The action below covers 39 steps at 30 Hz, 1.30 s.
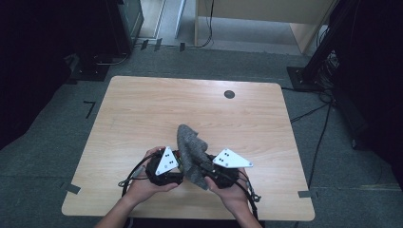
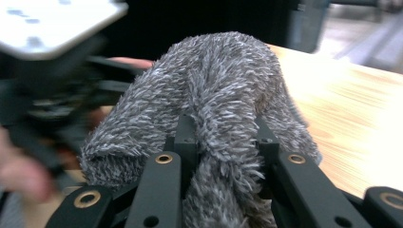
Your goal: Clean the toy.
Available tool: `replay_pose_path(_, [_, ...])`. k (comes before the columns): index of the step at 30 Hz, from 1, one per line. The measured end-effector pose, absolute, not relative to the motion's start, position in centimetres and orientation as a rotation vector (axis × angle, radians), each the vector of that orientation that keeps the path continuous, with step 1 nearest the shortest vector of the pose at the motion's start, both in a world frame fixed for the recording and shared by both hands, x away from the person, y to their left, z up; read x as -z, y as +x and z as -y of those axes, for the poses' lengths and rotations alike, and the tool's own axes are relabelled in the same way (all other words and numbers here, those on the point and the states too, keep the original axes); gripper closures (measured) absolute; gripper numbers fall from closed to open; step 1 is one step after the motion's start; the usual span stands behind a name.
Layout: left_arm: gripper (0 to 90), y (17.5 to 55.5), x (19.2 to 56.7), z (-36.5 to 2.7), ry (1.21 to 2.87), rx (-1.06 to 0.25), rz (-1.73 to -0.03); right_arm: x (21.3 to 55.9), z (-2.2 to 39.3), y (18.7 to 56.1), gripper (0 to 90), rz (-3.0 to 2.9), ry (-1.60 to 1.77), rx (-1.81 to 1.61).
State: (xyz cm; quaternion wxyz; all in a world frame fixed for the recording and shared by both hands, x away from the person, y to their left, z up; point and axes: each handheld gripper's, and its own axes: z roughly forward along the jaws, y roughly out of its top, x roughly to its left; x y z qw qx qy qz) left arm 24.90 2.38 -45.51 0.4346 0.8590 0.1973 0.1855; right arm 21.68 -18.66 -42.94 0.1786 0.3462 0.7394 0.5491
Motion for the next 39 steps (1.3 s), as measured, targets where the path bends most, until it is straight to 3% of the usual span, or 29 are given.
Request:
replay_pose_path(3, [34.1, 24.6, 45.6, -2.1, 2.154, -0.468, -0.469, 42.9, 17.6, 21.3, 72.3, -2.118, 0.930, -1.535])
replay_pose_path(12, [34.1, 24.9, 45.4, -2.5, 2.137, -0.469, -0.500, 43.2, 20.1, 22.7, 72.9, -2.078, 1.055, -1.537])
replay_pose_path(19, [34.2, 24.5, 45.8, -1.8, 2.148, -0.470, -0.487, 43.0, 18.0, 21.8, 72.7, -2.159, 0.939, -1.565])
replay_pose_path(26, [34.1, 24.6, 45.5, -2.2, 2.127, -0.484, -0.504, 43.2, 20.2, 22.9, 73.1, -2.073, 1.059, -1.524])
replay_pose_path(34, [34.2, 24.2, 45.6, -1.7, 2.117, -0.496, -0.481, 42.5, 17.8, 21.5, 72.8, -2.154, 0.901, -1.552])
replay_pose_path(39, [34.1, 24.4, 45.4, -2.1, 2.114, -0.498, -0.486, 42.8, 19.3, 22.6, 73.0, -2.082, 1.010, -1.537])
